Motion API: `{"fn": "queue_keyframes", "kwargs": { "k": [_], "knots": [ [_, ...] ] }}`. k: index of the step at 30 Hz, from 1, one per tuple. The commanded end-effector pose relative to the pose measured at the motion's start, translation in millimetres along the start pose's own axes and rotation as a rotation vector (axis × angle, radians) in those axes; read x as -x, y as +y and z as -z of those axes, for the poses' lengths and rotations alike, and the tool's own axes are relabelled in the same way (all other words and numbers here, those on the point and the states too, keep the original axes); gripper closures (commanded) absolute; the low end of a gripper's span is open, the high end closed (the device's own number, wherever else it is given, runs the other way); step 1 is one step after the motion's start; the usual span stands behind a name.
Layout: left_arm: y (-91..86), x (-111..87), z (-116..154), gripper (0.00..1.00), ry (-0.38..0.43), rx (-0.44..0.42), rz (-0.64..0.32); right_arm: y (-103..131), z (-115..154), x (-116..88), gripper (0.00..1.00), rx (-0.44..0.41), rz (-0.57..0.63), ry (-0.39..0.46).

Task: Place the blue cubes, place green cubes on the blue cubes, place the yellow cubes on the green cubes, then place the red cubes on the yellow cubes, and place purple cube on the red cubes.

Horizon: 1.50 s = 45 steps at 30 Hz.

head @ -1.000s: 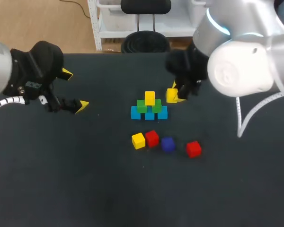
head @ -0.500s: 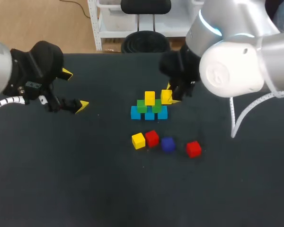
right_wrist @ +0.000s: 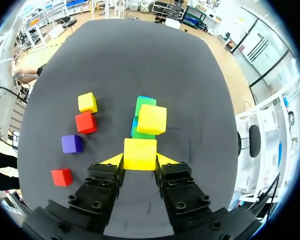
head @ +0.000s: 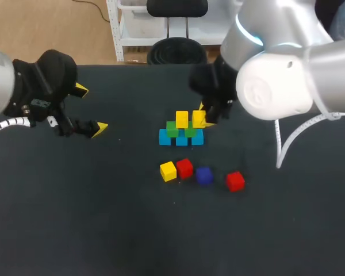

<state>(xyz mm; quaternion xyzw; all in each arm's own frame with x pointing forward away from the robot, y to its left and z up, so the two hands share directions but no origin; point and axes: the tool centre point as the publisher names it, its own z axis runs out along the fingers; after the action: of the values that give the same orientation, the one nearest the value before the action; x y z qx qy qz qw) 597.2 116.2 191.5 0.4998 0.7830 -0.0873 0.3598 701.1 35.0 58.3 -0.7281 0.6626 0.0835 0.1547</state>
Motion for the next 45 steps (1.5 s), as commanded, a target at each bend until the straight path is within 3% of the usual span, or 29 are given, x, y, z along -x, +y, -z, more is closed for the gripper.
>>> {"fn": "queue_keyframes", "kwargs": {
  "k": [1,45],
  "knots": [
    [0.9,-1.1,-0.1,0.00,-0.004,-0.002,-0.002,-3.8,-4.2,2.2,1.00,0.003,0.000,0.003],
    [0.9,-1.1,-0.1,0.00,-0.004,-0.002,-0.002,-11.3,-6.2,4.0,1.00,0.002,0.010,0.072]
  ]
}}
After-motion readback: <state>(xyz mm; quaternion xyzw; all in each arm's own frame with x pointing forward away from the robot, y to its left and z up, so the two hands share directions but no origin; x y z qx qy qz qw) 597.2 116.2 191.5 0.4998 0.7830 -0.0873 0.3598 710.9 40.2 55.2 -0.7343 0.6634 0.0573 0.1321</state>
